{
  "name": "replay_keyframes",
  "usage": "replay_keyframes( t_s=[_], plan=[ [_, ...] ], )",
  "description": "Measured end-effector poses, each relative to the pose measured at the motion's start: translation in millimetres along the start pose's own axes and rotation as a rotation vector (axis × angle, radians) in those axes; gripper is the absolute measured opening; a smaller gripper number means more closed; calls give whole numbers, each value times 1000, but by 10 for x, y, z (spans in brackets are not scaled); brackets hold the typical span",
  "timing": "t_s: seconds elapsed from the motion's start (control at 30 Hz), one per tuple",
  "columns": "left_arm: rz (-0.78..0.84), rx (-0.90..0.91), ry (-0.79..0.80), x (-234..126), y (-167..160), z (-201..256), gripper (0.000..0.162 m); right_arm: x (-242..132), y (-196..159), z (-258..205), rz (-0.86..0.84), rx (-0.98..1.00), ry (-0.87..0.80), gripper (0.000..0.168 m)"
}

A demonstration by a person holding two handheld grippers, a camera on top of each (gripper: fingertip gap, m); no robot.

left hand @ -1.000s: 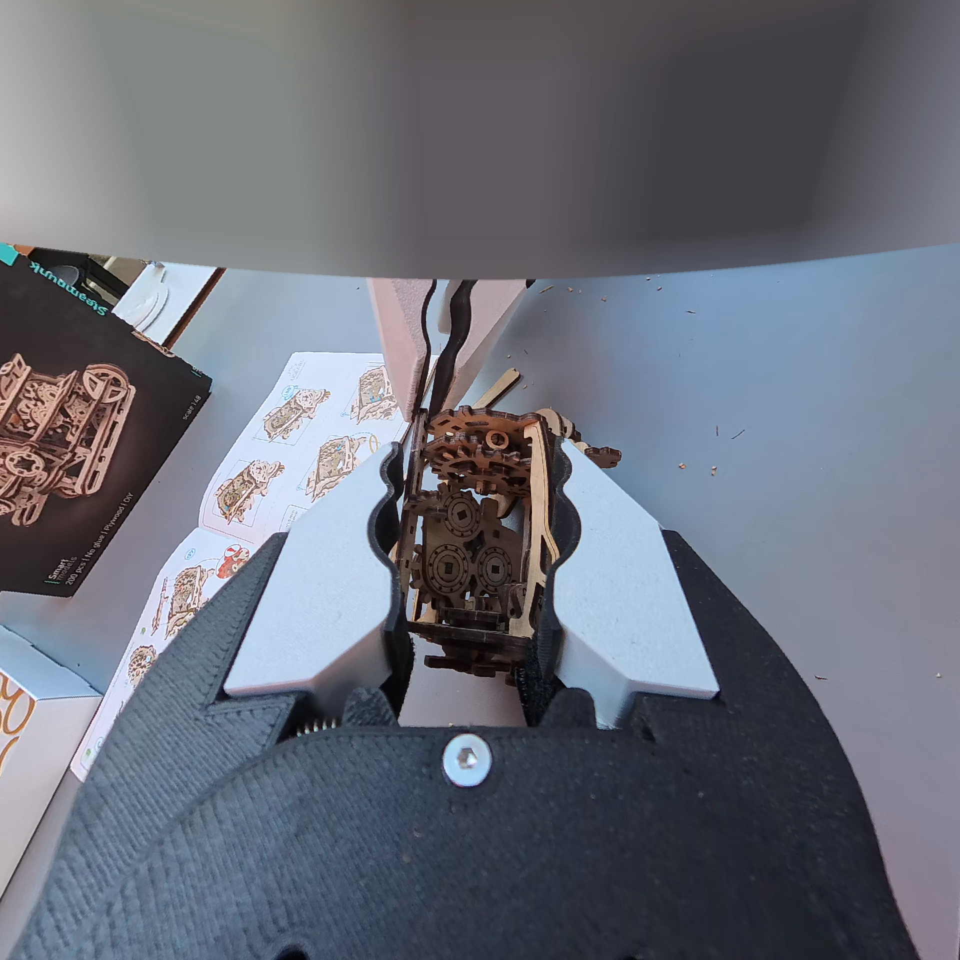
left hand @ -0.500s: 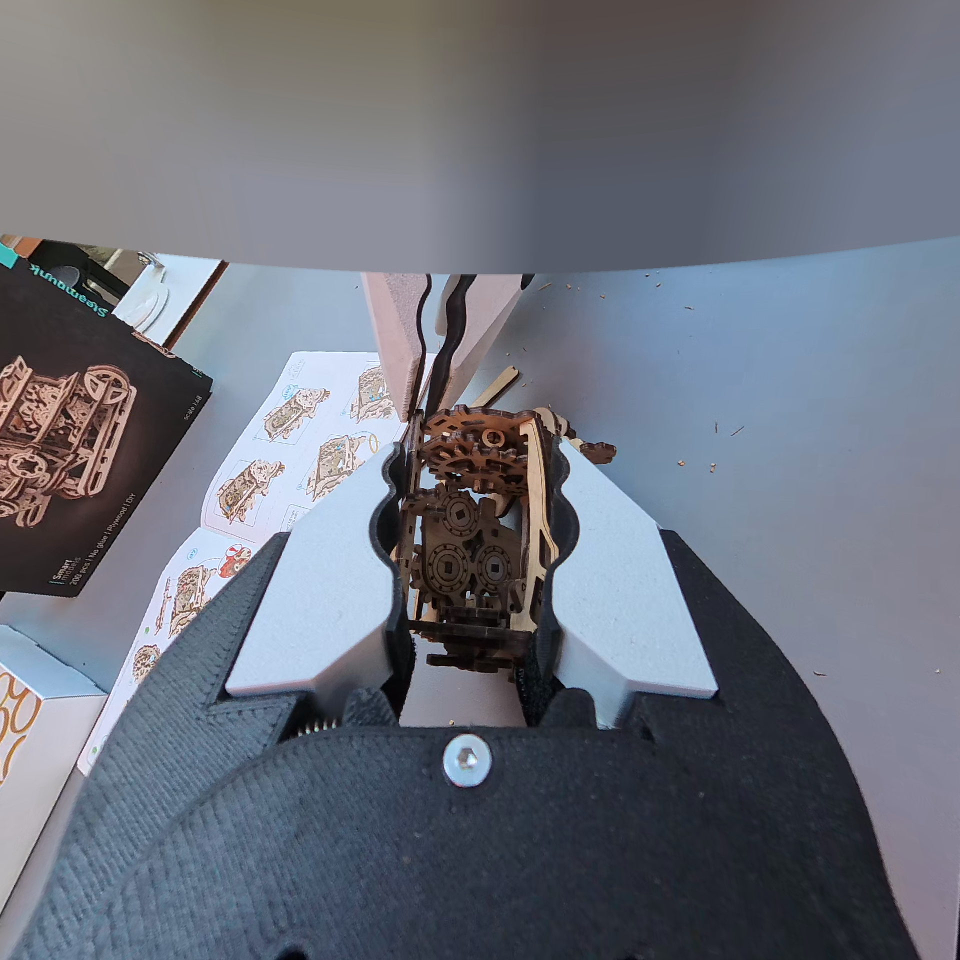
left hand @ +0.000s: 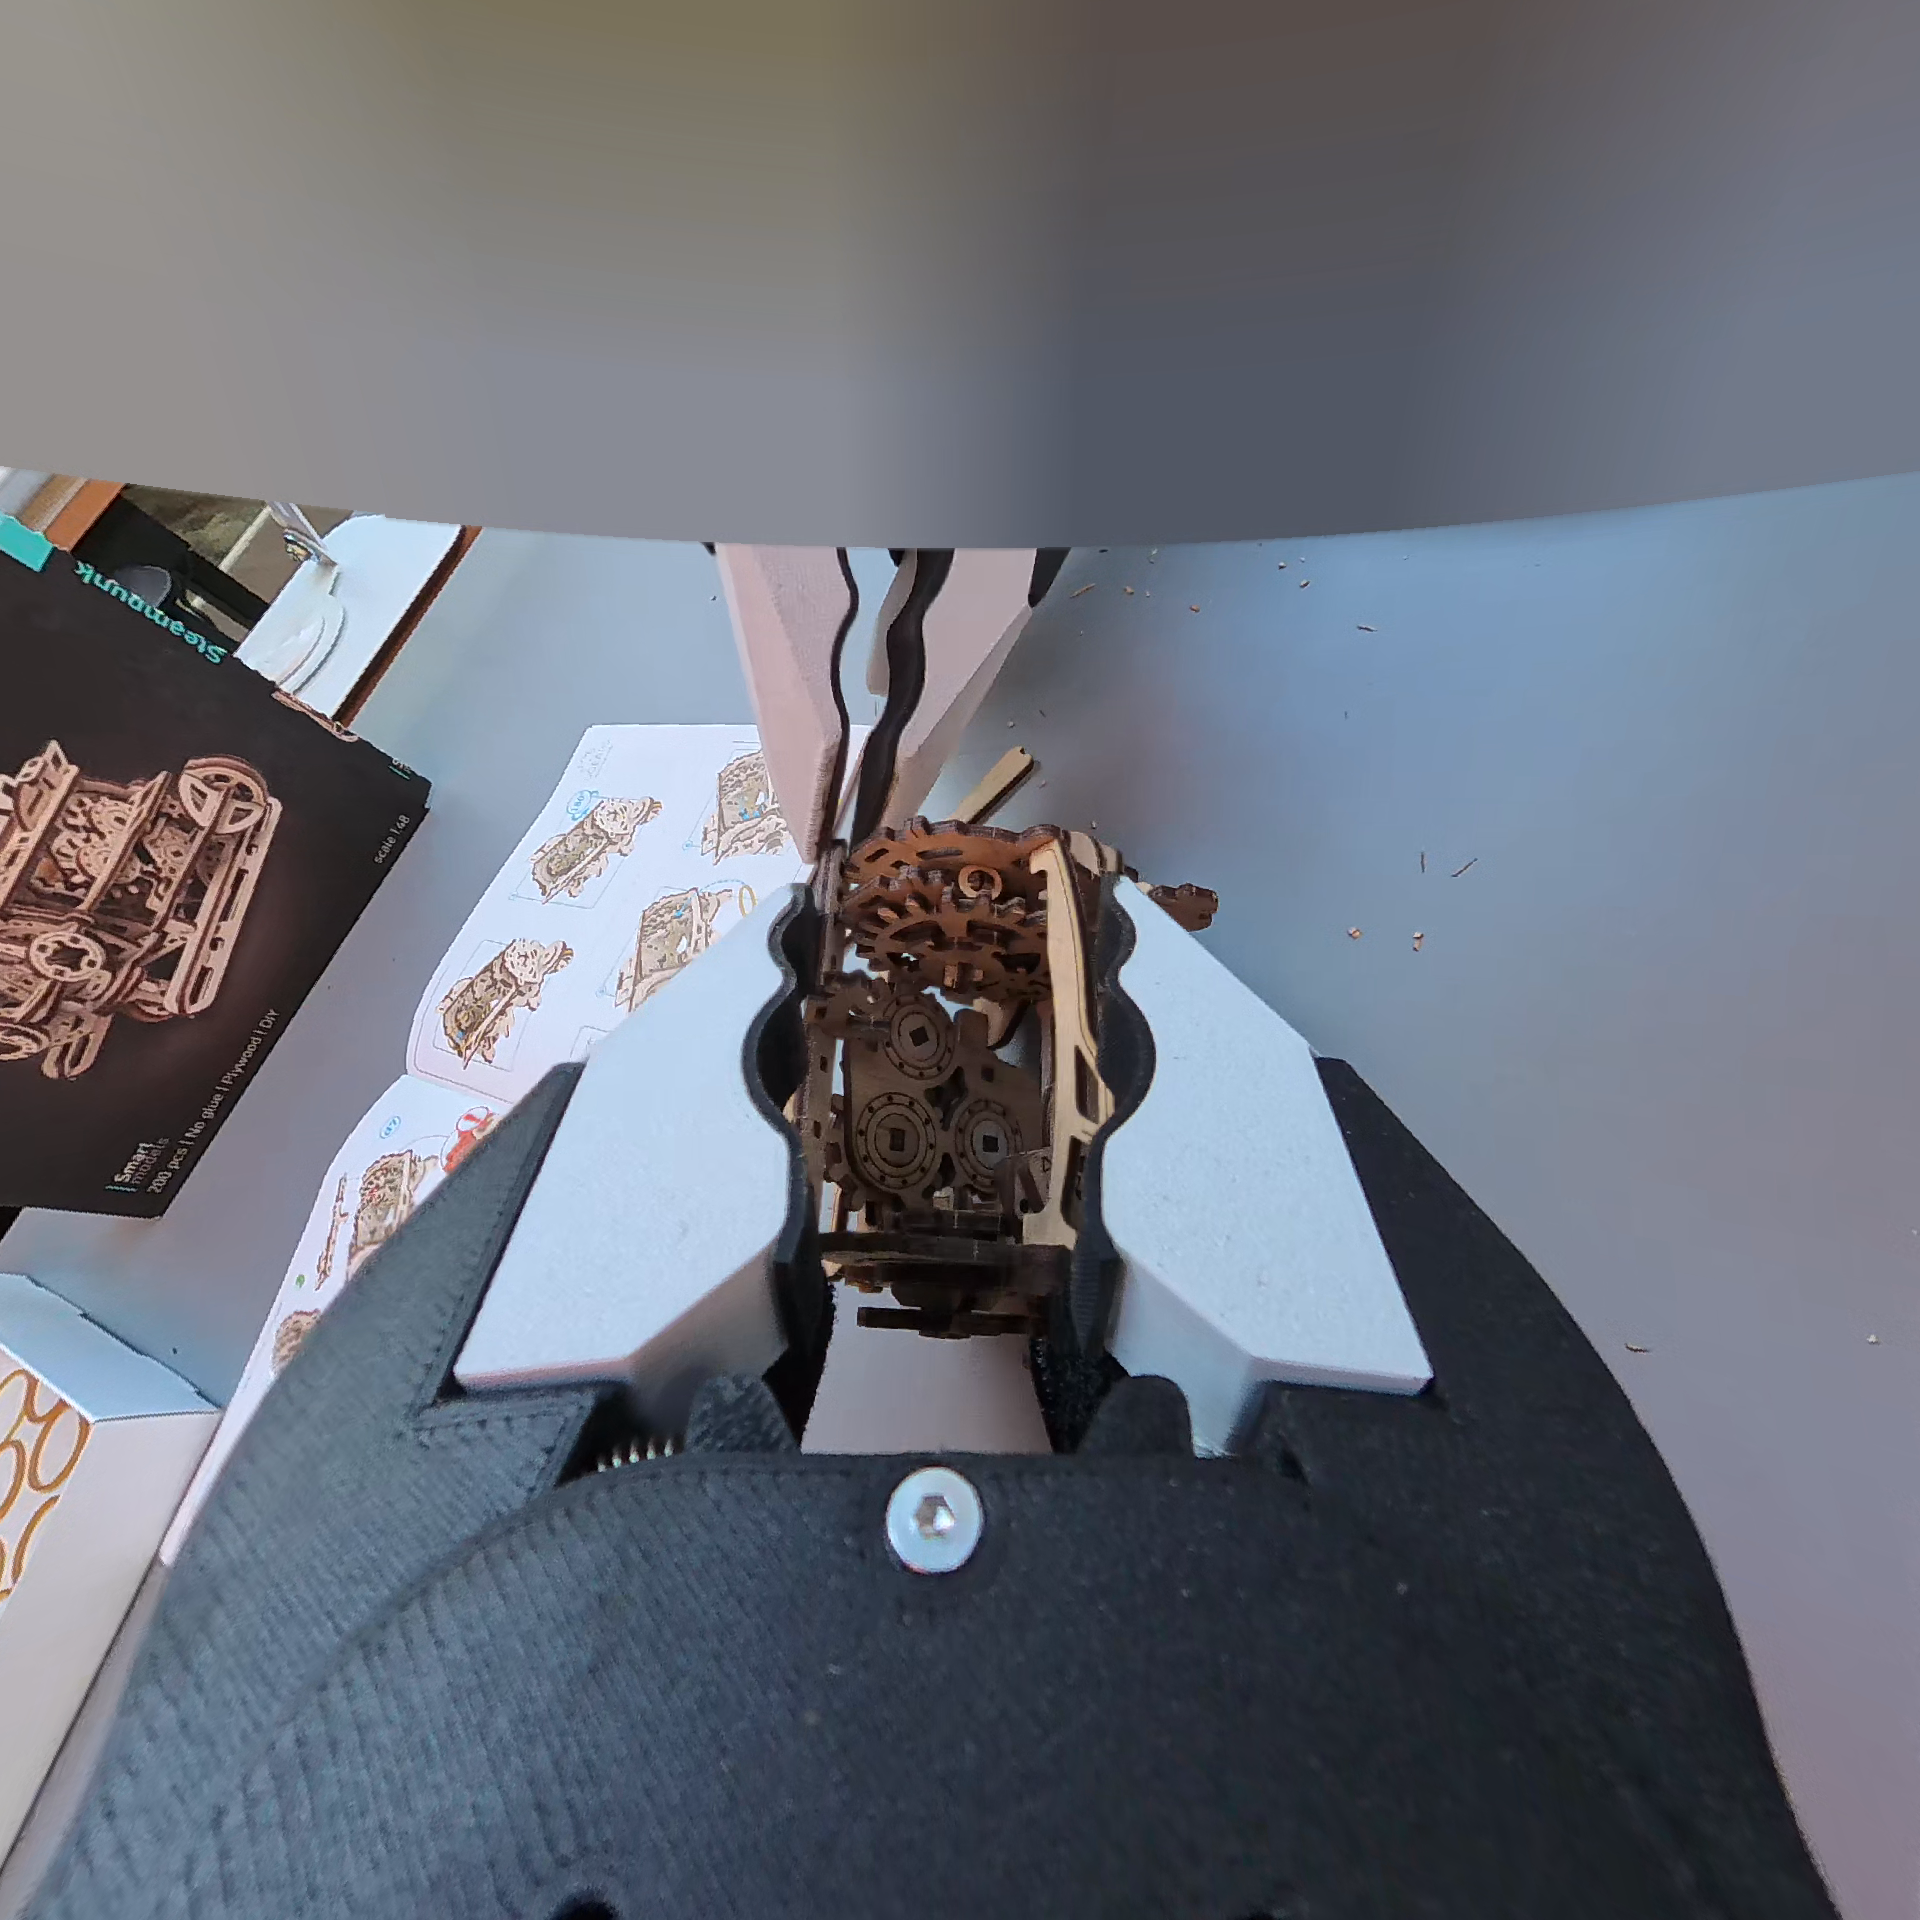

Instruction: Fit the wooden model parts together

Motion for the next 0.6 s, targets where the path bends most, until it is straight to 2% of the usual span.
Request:
replay_keyframes(
  t_s=[0.2,0.6],
  plan=[
    [0,12,4,-12,-9,13,52,3,23,-5,3,-9,-4,5],
    [-9,-15,3,-14,-31,2,55,17,117,-53,-73,-172,-64,5]
  ],
)
Point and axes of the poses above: each gripper's, where its closed fingertips meet, x out along the fingers, y out of its top, z = x × y across the jaws, the point moved 10 cm from there along -x, back along the fingers, and after that the axes turned 8 degrees about y, right-handed, at the moved point
